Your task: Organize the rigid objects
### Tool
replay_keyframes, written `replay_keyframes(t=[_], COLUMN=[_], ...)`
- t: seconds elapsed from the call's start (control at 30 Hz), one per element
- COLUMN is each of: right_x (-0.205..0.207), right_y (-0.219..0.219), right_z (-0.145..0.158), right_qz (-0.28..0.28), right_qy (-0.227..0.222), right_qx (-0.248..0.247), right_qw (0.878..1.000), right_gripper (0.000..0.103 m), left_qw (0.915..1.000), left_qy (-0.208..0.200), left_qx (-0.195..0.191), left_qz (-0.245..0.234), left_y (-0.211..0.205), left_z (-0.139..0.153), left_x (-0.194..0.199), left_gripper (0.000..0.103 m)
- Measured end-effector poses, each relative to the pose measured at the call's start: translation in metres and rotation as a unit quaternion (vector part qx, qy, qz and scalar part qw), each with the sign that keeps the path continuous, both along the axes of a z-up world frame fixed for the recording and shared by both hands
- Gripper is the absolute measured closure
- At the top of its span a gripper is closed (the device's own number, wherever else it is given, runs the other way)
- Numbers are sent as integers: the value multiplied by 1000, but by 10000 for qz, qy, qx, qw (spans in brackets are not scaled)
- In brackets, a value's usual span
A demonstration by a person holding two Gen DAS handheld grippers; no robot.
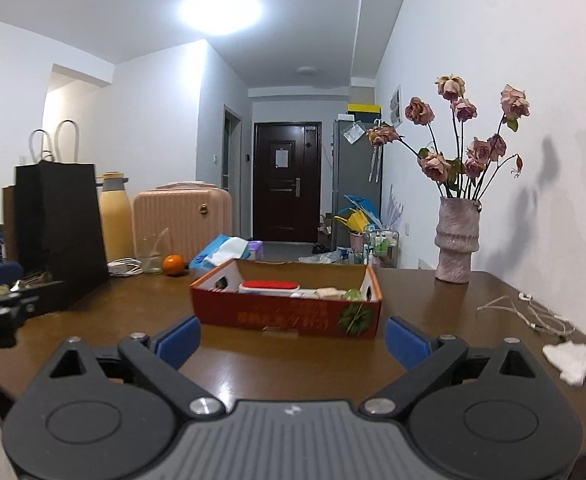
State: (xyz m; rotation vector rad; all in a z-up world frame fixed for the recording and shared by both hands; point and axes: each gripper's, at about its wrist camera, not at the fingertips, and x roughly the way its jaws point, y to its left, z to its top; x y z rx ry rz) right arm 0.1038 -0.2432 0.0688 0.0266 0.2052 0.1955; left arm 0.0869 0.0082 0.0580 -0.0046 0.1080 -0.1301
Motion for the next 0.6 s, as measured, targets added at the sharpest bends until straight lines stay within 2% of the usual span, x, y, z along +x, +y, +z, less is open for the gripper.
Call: replay_keyframes(t=[0.07, 0.17, 0.23, 0.3, 0.6], right_x=[-16, -33, -39, -41, -36], right_y=[3, 6, 7, 7, 4], right_z=[-11, -26, -30, -30, -26], right_qz=[-68, -104, 17, -89, -151], right_qy=[6, 212, 291, 259, 242], right_qx=[56, 269, 211, 142, 156], right_qw=[10000, 9994, 9994, 9995, 9995], right_gripper=[4, 4, 4, 4, 4], left_qw=[9999, 9989, 9989, 9985, 9991], left_qy=[120, 369, 359, 371, 345], left_qx=[-106, 29, 21, -11, -66], left_qz=[33, -301, -312, -408, -255], left_y=[-7, -19, -20, -20, -17], left_z=[-8, -13, -15, -15, -10], left_x=[-2, 5, 2, 0, 2], left_gripper=[0, 0, 0, 0, 0])
